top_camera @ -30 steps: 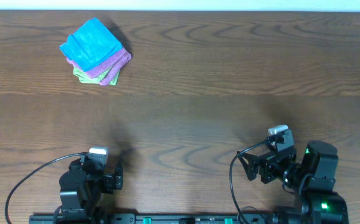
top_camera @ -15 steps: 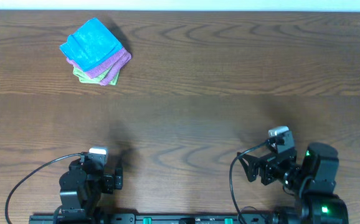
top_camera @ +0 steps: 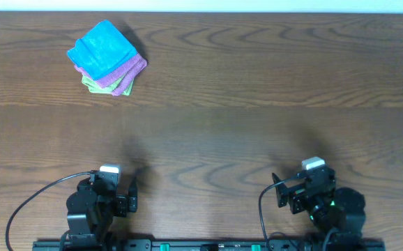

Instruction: Fold the cloth

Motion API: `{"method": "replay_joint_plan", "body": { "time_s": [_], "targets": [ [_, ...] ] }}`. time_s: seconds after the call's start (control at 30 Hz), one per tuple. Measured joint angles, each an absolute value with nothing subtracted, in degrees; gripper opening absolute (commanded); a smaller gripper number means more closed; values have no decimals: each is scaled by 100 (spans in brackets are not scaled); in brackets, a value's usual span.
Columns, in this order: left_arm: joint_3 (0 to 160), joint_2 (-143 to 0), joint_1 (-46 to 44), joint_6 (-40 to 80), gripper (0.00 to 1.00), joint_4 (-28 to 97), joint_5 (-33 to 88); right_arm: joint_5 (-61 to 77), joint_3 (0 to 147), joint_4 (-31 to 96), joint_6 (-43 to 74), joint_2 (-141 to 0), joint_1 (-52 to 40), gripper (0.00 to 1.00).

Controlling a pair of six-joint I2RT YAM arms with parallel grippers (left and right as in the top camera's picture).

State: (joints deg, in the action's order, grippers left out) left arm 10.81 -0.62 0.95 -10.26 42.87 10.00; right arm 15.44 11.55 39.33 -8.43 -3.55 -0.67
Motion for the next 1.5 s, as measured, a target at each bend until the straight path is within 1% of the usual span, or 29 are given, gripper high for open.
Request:
{"method": "replay_joint_plan", "body": {
  "time_s": [0.13, 0.3, 0.53, 1.5],
  "targets": [
    [1081, -62, 95, -1026, 95, 4287, 987, 1114, 1009, 3940, -650, -95, -67, 99],
    [1081, -62, 95, -1026, 95, 4287, 987, 587, 991, 4174, -187, -93, -67, 99],
    [1081, -62, 95, -1015, 95, 4287, 987, 381, 989, 4195, 351, -93, -67, 99],
    [1081, -62, 95, -1013, 95, 4287, 987, 97, 989, 4180, 499, -93, -67, 99]
  ]
}}
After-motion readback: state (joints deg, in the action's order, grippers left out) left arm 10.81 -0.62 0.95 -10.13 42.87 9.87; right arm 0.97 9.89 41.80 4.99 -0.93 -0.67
